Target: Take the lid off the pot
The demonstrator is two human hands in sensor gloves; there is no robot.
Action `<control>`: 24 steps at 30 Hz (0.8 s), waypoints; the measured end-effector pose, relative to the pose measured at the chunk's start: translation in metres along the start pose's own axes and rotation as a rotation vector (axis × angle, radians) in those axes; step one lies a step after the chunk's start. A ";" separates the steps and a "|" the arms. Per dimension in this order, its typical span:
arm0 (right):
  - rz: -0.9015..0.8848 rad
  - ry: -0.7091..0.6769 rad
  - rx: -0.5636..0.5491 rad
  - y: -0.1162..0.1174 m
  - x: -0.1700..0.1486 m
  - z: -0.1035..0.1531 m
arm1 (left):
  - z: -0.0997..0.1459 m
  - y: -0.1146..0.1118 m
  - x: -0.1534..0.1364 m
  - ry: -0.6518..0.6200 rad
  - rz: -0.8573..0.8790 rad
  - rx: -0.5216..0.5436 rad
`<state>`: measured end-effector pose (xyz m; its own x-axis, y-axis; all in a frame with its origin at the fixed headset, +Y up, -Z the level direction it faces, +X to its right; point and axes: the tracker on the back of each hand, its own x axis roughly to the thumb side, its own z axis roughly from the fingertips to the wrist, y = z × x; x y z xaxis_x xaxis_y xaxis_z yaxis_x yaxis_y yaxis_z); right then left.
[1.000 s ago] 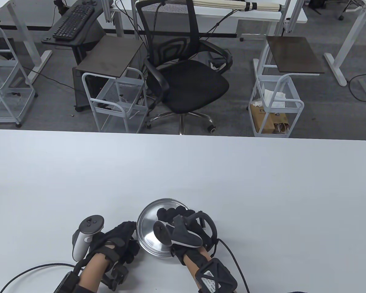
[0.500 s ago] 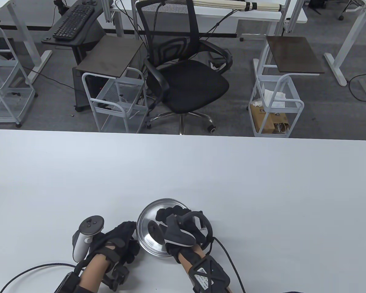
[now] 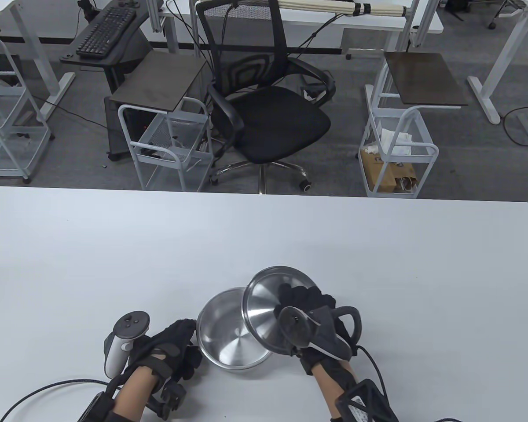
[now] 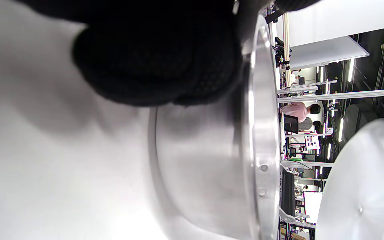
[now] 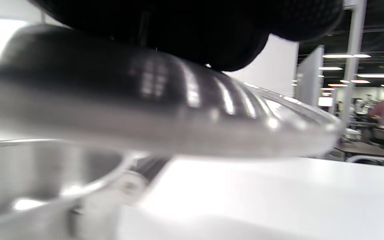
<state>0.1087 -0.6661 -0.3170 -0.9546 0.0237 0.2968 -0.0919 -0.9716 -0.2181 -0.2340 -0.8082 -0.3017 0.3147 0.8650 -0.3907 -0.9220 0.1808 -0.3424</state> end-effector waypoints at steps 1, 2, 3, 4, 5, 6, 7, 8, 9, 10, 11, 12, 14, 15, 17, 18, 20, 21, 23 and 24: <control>-0.021 0.032 -0.004 0.001 -0.013 0.005 | 0.000 0.000 0.000 0.000 0.000 0.000; -0.034 0.055 -0.004 0.002 -0.022 0.009 | 0.000 0.000 0.000 0.000 0.000 0.001; -0.042 0.085 -0.005 0.005 -0.033 0.013 | 0.000 0.000 0.000 0.000 -0.001 0.001; -0.052 0.110 -0.001 0.007 -0.042 0.016 | 0.000 0.000 0.000 0.001 -0.001 0.000; -0.065 0.142 0.002 0.011 -0.052 0.020 | 0.000 0.000 0.000 0.001 0.000 0.000; -0.071 0.164 0.006 0.014 -0.059 0.022 | 0.000 0.000 0.000 0.001 0.000 0.000; -0.081 0.185 0.012 0.018 -0.066 0.025 | 0.000 0.000 0.000 0.001 0.001 0.001; -0.093 0.210 0.015 0.023 -0.073 0.027 | 0.000 0.000 0.000 0.001 0.002 0.001; -0.106 0.232 0.024 0.028 -0.079 0.029 | 0.000 0.000 0.000 0.001 0.004 0.000; -0.112 0.242 0.031 0.030 -0.083 0.030 | 0.000 0.000 0.000 0.001 0.004 -0.001; -0.114 0.258 0.045 0.033 -0.087 0.031 | 0.000 0.000 0.000 0.001 0.006 0.000; -0.118 0.277 0.052 0.037 -0.092 0.032 | 0.000 -0.001 0.000 0.001 0.007 0.000; -0.114 0.300 0.076 0.043 -0.098 0.034 | 0.001 -0.001 -0.001 0.001 0.009 0.001; -0.108 0.317 0.083 0.045 -0.102 0.035 | 0.001 -0.001 -0.001 0.001 0.010 0.000; -0.110 0.343 0.104 0.049 -0.107 0.037 | 0.001 -0.001 -0.001 0.001 0.012 0.000; -0.102 0.360 0.112 0.051 -0.111 0.038 | 0.001 -0.001 -0.001 0.001 0.012 0.001; -0.080 0.385 0.125 0.054 -0.117 0.041 | 0.001 -0.001 -0.001 0.001 0.011 -0.002; -0.078 0.404 0.145 0.056 -0.120 0.042 | 0.001 -0.001 -0.001 0.000 0.010 -0.002; -0.073 0.424 0.152 0.059 -0.124 0.044 | 0.001 -0.001 -0.001 -0.001 0.009 -0.002; -0.071 0.433 0.163 0.061 -0.126 0.045 | 0.001 -0.001 -0.001 -0.001 0.009 -0.003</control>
<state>0.2365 -0.7384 -0.3259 -0.9810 0.1541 -0.1175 -0.1489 -0.9875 -0.0523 -0.2338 -0.8087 -0.3006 0.3059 0.8671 -0.3931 -0.9242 0.1714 -0.3412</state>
